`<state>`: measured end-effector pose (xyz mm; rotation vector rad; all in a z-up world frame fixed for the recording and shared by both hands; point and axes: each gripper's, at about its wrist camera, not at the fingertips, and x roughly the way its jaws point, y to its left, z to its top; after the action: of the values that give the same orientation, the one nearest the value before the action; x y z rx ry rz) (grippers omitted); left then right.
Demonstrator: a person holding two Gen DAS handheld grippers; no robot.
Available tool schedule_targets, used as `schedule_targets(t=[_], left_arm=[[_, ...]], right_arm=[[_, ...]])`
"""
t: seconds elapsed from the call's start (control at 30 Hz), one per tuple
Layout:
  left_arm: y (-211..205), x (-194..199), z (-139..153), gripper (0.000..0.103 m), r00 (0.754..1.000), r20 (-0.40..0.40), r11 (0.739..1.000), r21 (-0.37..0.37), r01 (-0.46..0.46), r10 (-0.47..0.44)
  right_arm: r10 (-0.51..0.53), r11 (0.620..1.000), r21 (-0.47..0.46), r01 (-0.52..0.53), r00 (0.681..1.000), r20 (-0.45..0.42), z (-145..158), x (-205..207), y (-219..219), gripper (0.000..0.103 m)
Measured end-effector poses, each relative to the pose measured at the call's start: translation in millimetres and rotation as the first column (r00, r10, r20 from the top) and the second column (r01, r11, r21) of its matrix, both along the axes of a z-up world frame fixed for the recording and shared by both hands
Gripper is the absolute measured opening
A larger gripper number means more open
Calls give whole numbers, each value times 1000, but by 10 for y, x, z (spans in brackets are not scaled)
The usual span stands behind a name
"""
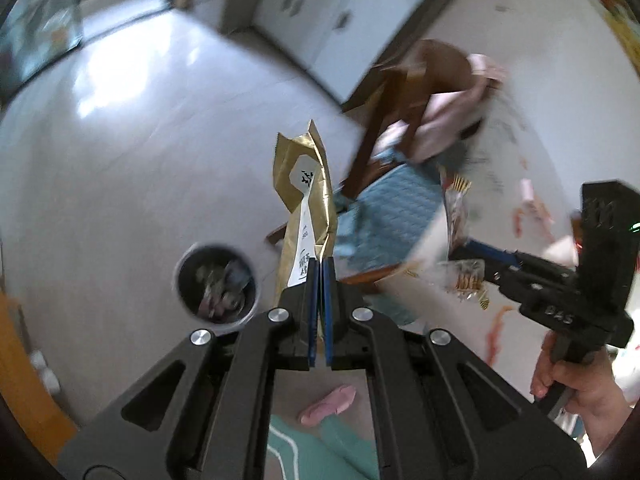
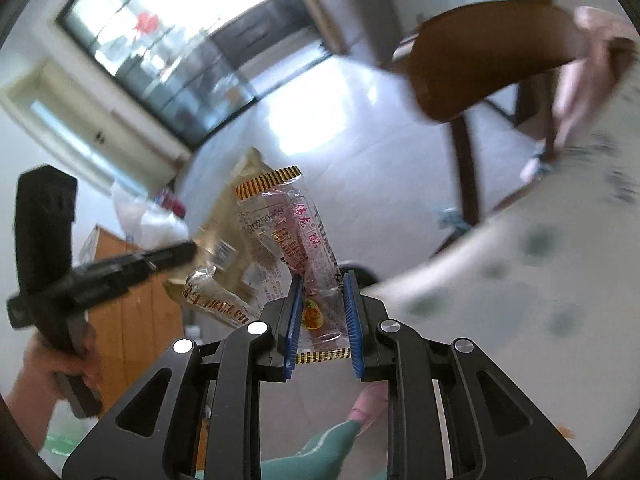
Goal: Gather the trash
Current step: 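Carry the tea bag and candy wrapper with both grippers over the bin, then open both grippers to drop the tea bag and wrapper into the bin, then turn both grippers back toward the table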
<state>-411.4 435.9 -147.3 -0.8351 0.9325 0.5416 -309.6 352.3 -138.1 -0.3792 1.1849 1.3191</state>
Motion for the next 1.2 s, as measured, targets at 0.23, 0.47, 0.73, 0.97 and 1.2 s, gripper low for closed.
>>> schedule_targets(t=[0.23,0.47,0.73,0.97,1.2], left_arm=[[433,-247,-1095,0,994,-77,986,-139,-90,80],[803,-152,-2608,0,983,-160,955,-264,-135,94],[948,-8,-4116,14,959,-281,944,-302,-131,43],[978,-72,-3981,48,947,-304,946,-264,-187,103],[922,-238,-3347,54,956,-261,960,-209,-189,131]], right_arm=[[79,980,-179,-86,996,-43,-995,-557,861,21],[-27,918,-395,-26,991,-129,-2783,-500,1304,21],[-78,850,-526,11,991,-106,-4162,-315,1544,57],[-94,877,-480,24,988,-122,-3922,-177,1527,67],[-104,932,-362,19,971,-217,-3395,-107,1558,67]])
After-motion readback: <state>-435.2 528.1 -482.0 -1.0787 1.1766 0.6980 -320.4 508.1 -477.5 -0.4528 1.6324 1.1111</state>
